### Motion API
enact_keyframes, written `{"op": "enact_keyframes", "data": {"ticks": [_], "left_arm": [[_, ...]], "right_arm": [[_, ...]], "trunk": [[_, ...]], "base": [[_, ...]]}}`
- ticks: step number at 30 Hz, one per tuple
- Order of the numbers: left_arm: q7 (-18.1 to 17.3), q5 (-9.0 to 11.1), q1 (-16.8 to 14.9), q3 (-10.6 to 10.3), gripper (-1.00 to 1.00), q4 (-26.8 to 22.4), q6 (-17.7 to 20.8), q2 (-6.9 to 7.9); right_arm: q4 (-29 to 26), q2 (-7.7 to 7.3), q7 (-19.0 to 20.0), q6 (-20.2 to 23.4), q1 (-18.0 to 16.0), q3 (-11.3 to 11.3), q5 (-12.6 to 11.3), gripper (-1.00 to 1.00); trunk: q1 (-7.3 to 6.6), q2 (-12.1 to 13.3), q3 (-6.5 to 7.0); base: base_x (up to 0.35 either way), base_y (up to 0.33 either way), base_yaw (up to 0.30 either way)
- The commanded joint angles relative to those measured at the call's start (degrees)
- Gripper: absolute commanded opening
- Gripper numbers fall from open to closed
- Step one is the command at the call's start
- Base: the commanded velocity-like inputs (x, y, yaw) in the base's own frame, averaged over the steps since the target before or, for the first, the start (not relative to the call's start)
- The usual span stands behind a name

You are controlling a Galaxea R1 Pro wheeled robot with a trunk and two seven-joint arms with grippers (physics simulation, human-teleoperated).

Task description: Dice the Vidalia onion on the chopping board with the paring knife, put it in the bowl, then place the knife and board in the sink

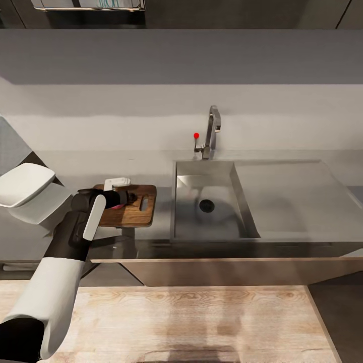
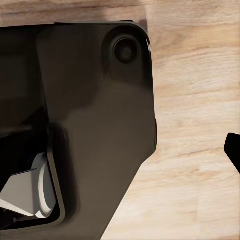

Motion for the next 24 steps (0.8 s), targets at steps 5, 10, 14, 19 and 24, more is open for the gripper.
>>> {"op": "enact_keyframes", "data": {"ticks": [5,10,14,19,24], "left_arm": [[0.59,0.60,-0.04,0.00,1.00,-0.32,0.17,0.06],[0.66,0.60,-0.04,0.19,1.00,-2.44,0.20,0.28],[0.74,0.60,-0.04,0.56,1.00,-7.83,0.52,1.31],[0.76,0.60,-0.04,0.87,1.00,-14.92,0.85,3.03],[0.76,0.67,-0.04,1.92,1.00,-16.69,0.95,3.60]], "right_arm": [[0.04,0.01,-0.22,-0.18,-0.03,0.51,-0.49,1.00],[0.04,0.01,-0.22,-0.18,-0.03,0.51,-0.49,1.00],[0.04,0.01,-0.22,-0.18,-0.03,0.51,-0.49,1.00],[0.04,0.01,-0.22,-0.20,-0.03,0.51,-0.49,1.00],[0.04,0.01,-0.22,-0.18,-0.03,0.51,-0.49,1.00]], "trunk": [[0.03,-0.09,-0.08],[0.03,-0.09,-0.08],[0.03,-0.09,-0.08],[0.03,-0.09,-0.08],[0.03,-0.09,-0.08]], "base": [[0.000,0.000,0.000],[0.000,0.000,0.000],[0.000,0.000,0.000],[0.000,0.000,0.000],[0.000,0.000,0.000]]}}
